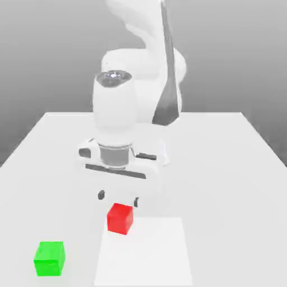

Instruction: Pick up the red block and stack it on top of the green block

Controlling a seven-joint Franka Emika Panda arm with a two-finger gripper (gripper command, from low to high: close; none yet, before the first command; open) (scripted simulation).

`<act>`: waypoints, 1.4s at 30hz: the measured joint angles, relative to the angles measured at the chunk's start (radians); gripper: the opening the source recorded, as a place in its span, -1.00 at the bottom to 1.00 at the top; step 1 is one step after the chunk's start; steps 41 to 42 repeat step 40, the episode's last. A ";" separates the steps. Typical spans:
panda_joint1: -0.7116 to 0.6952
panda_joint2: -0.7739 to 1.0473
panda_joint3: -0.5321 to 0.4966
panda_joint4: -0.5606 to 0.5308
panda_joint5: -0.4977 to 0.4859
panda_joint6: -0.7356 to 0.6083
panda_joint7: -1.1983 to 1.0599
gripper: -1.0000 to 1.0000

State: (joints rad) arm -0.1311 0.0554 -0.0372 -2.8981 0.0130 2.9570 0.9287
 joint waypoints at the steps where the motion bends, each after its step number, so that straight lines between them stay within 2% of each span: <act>1: -0.005 0.038 0.007 0.004 0.006 0.032 -0.004 0.00; 3: -0.017 0.112 0.021 0.013 0.014 0.095 -0.010 0.00; 4: -0.021 0.130 0.025 0.016 0.016 0.111 -0.011 -1.00; 11: -0.023 0.126 0.026 0.015 0.011 0.108 -0.007 -1.00; 19: -0.021 -0.126 0.009 -0.011 -0.020 -0.118 0.018 -1.00; 31: -0.158 0.051 -0.080 0.395 0.012 -0.347 0.100 -1.00; 33: -0.169 0.103 -0.085 0.437 0.027 -0.339 0.100 -1.00; 36: -0.181 0.206 -0.072 0.454 0.055 -0.254 0.084 -1.00; 37: -0.185 0.233 -0.068 0.457 0.062 -0.229 0.079 1.00; 42: -0.185 0.233 -0.068 0.457 0.062 -0.229 0.079 1.00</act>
